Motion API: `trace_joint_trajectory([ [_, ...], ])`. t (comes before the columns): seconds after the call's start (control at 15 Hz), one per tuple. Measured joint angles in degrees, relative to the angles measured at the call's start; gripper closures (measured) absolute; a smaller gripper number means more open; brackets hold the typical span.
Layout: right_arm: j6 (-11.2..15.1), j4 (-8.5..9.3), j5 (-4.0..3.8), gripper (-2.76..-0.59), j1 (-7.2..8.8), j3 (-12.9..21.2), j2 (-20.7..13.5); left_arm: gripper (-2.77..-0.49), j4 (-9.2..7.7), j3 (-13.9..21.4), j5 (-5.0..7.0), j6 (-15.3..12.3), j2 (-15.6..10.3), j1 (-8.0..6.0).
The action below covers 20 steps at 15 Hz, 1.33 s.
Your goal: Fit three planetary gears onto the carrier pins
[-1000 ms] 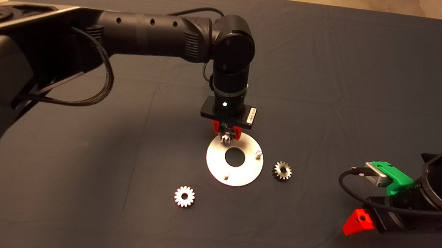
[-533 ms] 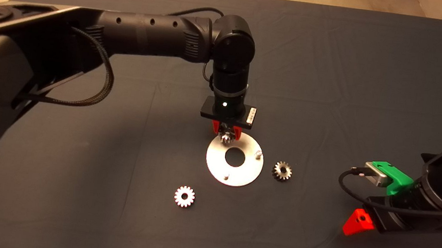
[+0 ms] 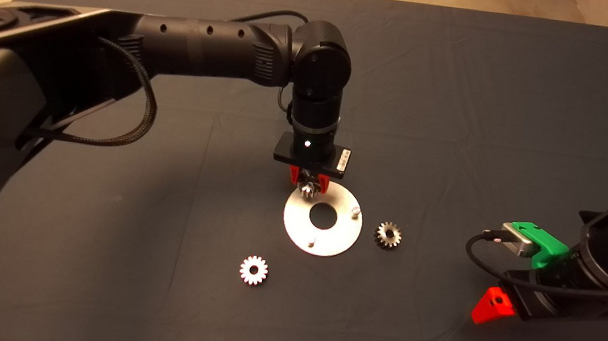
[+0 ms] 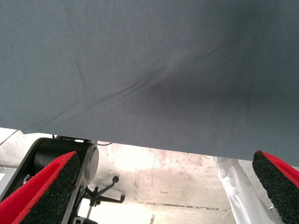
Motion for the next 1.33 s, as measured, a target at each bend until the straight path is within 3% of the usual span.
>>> trace_joint_trajectory([
  [0.27,0.0,0.0,0.02,-2.76,0.0,0.0,0.0,-0.88,0.07,0.0,0.0,1.7,0.0,0.28],
  [1.33,0.0,0.0,0.0,-2.76,0.0,0.1,0.0,-0.88,0.1,0.0,0.02,3.0,0.0,0.56],
])
